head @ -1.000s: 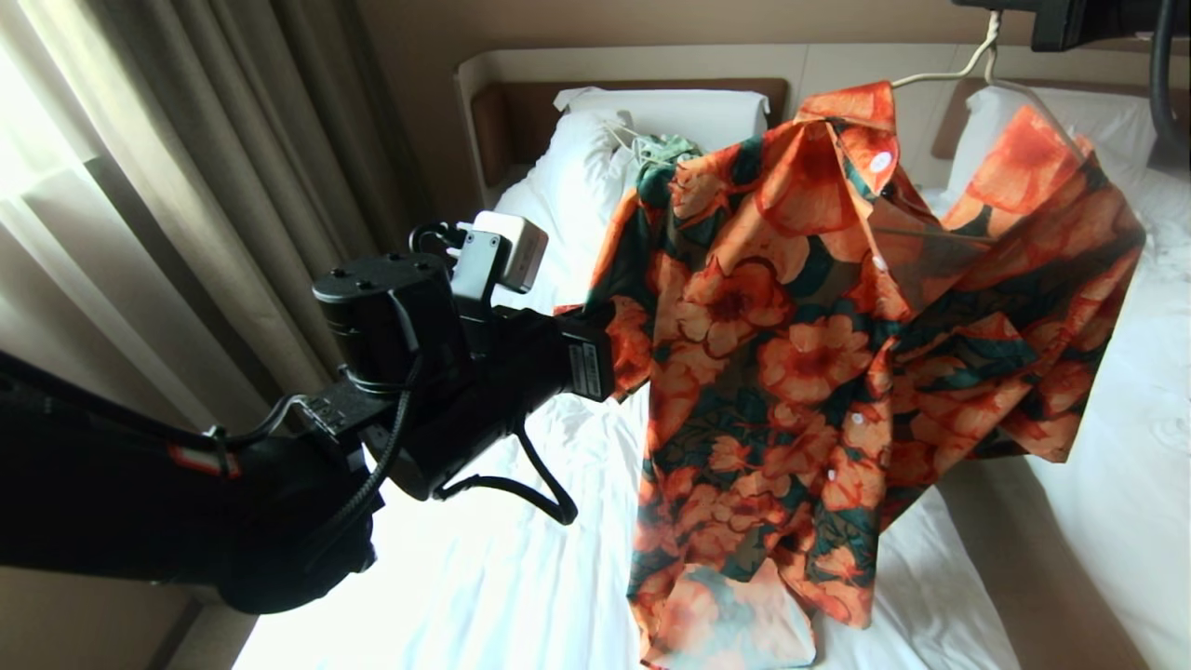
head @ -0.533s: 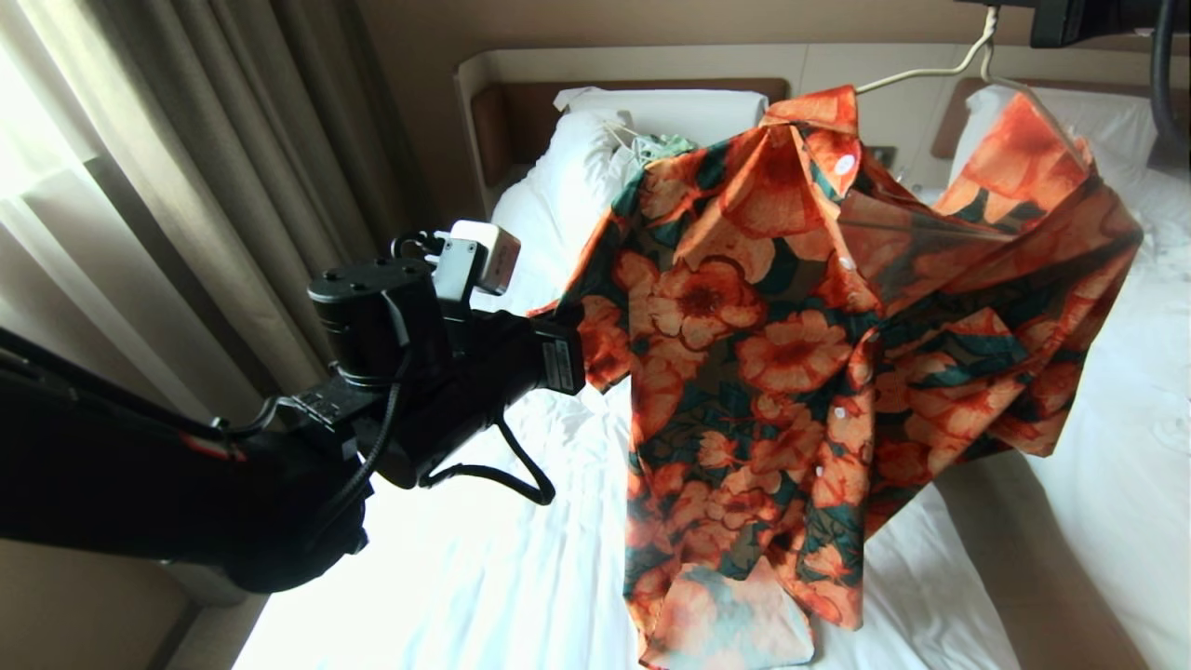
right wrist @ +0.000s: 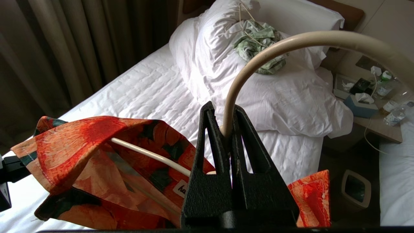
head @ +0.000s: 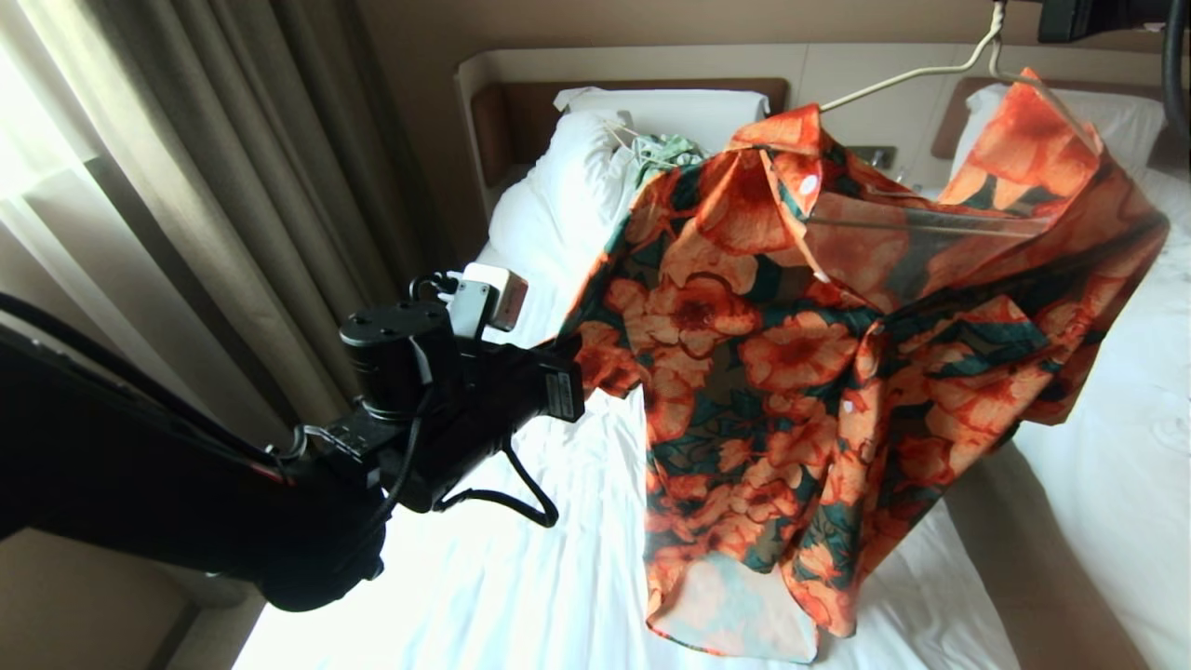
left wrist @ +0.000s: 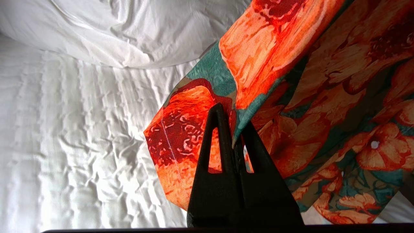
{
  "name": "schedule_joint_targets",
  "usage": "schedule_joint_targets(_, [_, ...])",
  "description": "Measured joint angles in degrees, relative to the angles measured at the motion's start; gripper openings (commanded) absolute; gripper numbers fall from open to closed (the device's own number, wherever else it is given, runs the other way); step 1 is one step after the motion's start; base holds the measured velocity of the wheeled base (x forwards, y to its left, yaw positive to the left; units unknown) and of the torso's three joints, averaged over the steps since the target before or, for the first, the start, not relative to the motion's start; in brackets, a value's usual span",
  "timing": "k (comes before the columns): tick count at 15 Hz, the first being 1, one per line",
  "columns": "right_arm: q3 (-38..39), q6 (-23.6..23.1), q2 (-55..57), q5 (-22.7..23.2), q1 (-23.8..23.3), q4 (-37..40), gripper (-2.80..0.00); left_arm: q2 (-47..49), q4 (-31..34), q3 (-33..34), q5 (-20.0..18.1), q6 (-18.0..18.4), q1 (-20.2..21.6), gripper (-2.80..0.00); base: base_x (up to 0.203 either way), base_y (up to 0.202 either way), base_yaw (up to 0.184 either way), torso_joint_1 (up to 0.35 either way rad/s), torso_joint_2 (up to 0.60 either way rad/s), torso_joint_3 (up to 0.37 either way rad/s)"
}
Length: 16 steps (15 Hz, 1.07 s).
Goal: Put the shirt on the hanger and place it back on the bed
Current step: Take the clothes hanger out of the clothes
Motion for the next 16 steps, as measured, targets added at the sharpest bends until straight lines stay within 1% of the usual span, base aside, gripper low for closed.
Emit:
schedule_joint_targets(2, [-0.02, 0.0, -0.13, -0.05, -0.09, 0.27, -2.8, 0.43, -0.84, 2.33, -0.11, -0.16, 0.13, -2.8, 0.0, 0.0, 0.0, 0.0, 0.0, 0.0])
schedule_joint_targets(4, [-0.06, -0.05, -0.13, -0.07, -0.13, 0.24, -2.8, 0.6, -3.11, 3.18, -0.06, 0.0, 0.12, -2.8, 0.0, 0.0, 0.0, 0.0, 0.0, 0.0])
schedule_joint_targets(6, [-0.17, -0.07, -0.13, -0.06, -0.17, 0.24, -2.8, 0.47, -3.25, 3.48, 0.1, 0.05, 0.04, -2.8, 0.0, 0.0, 0.0, 0.0, 0.0, 0.0])
schedule_joint_targets(9, [-0.16, -0.02, -0.09, -0.07, -0.16, 0.3, -2.8, -1.55, -2.05, 2.33, 1.52, 0.44, -0.6, -2.8, 0.0, 0.0, 0.0, 0.0, 0.0, 0.0])
schedule_joint_targets(12, [0.05, -0.02, 0.11, -0.07, -0.13, 0.41, -2.8, -4.63, 1.24, 1.28, 1.84, 0.51, -2.28, -2.8, 0.0, 0.0, 0.0, 0.0, 0.0, 0.0])
schedule_joint_targets(14, [0.06, 0.0, 0.24, -0.08, -0.11, 0.41, -2.8, -5.68, 1.51, 1.47, 1.88, 0.59, -2.72, -2.8, 0.0, 0.0, 0.0, 0.0, 0.0, 0.0])
schedule_joint_targets(16, [0.06, 0.0, 0.3, -0.07, -0.13, 0.39, -2.8, -6.74, 1.59, 2.55, 1.84, 1.59, -3.25, -2.8, 0.0, 0.0, 0.0, 0.0, 0.0, 0.0])
